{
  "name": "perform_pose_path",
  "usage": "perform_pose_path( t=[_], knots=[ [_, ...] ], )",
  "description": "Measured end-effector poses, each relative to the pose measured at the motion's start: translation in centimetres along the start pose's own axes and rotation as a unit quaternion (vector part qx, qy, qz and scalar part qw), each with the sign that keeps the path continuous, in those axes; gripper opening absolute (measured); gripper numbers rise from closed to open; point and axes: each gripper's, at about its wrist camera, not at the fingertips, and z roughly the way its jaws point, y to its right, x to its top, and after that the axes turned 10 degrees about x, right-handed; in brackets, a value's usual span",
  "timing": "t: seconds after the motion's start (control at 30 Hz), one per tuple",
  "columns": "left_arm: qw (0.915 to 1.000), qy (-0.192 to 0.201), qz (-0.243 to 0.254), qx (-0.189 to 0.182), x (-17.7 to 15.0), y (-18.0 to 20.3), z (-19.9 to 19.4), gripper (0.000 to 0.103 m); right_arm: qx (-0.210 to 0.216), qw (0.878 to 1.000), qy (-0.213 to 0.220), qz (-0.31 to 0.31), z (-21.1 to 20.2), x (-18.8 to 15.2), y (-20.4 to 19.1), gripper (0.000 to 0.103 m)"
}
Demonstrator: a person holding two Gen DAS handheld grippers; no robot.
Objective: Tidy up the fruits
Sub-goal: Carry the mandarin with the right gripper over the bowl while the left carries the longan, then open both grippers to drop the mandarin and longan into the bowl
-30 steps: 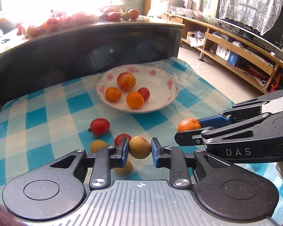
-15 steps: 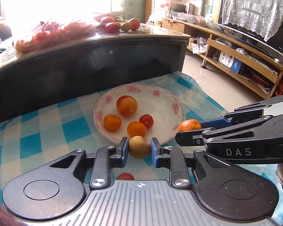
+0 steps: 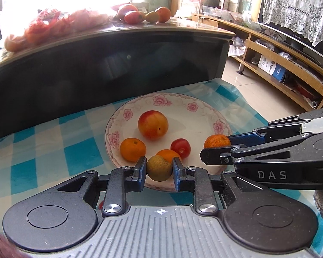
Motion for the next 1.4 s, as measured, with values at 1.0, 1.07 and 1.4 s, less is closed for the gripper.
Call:
perform_pose_path(
  t=[1.0, 1.07, 1.4],
  knots=[
    [0.9998, 0.015, 0.003, 0.013, 1.8, 0.2, 2.3, 0.037, -0.015, 1.000, 0.015, 0.008, 1.1, 0.5, 1.6, 0.037],
    [0.9998, 0.015, 0.003, 0.014, 1.8, 0.2, 2.3, 0.038, -0.015, 1.000, 0.016, 0.007, 1.1, 0.5, 1.5, 0.037],
    [0.9995, 0.027, -0.001, 0.016, 2.2, -0.4, 1.1, 0.044, -0.017, 1.000, 0.024, 0.003, 0.5, 0.6, 1.2, 0.037]
  ],
)
